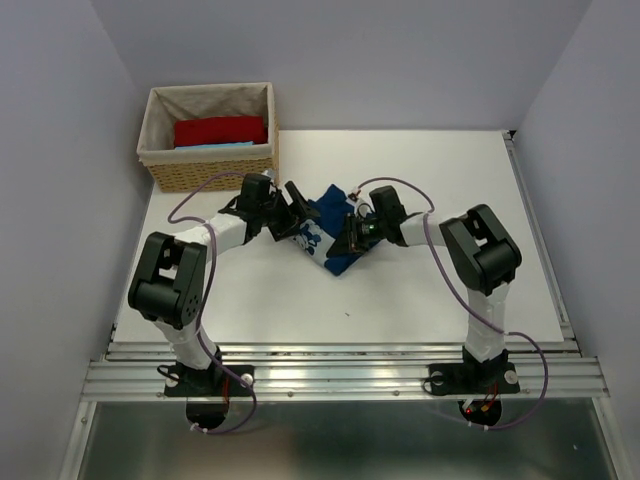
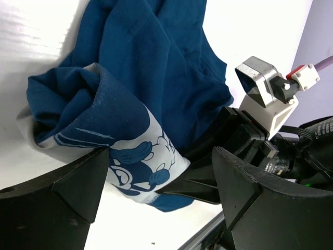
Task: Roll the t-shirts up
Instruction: Roll the T-shirt to the center of the board.
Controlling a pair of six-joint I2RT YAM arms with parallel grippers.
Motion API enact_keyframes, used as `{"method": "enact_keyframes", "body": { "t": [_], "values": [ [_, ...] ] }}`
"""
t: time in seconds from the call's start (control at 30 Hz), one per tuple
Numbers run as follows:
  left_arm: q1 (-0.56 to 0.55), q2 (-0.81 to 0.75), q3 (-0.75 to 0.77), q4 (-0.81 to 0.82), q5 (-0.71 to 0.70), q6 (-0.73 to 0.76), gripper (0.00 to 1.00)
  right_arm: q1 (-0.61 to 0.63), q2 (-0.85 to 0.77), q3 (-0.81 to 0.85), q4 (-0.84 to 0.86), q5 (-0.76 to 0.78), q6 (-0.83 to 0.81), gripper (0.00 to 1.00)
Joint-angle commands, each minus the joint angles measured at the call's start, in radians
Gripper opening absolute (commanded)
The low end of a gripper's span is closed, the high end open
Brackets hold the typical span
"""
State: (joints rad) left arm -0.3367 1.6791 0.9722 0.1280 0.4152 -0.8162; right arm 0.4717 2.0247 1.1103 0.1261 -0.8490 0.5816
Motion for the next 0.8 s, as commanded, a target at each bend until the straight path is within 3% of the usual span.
{"method": "enact_keyframes", "body": {
  "t": [0.0,0.13,0.17,0.27,0.3,0.33,0.5,0.77],
  "values": [
    [-0.002,0.040,0.072,0.070,0.000,0.046,0.91,-0.024,0.029,0.010,-0.014,-0.015,0.021,0.01],
    [-0.002,0.079,0.086,0.096,0.019,0.038,0.90,-0.033,0.028,-0.004,-0.014,-0.007,0.026,0.07],
    [-0.002,0.091,0.088,0.105,0.023,0.035,0.90,-0.033,0.023,-0.012,-0.014,-0.001,0.029,0.22],
    [-0.004,0.109,0.089,0.099,0.025,0.028,0.89,-0.033,-0.029,-0.033,-0.016,0.040,0.037,0.54],
    [-0.002,0.120,0.094,0.094,0.022,0.028,0.89,-0.033,-0.053,-0.055,-0.017,0.071,0.038,0.70],
    [-0.004,0.125,0.097,0.090,0.022,0.031,0.89,-0.033,-0.082,-0.064,-0.020,0.093,0.034,0.75],
    [-0.004,0.152,0.121,0.050,0.027,0.052,0.89,-0.033,-0.274,-0.090,-0.184,0.217,-0.029,0.81],
    [-0.010,0.177,0.172,0.009,0.050,0.086,0.89,0.002,-0.497,-0.076,-0.437,0.476,-0.159,0.79]
  ]
}}
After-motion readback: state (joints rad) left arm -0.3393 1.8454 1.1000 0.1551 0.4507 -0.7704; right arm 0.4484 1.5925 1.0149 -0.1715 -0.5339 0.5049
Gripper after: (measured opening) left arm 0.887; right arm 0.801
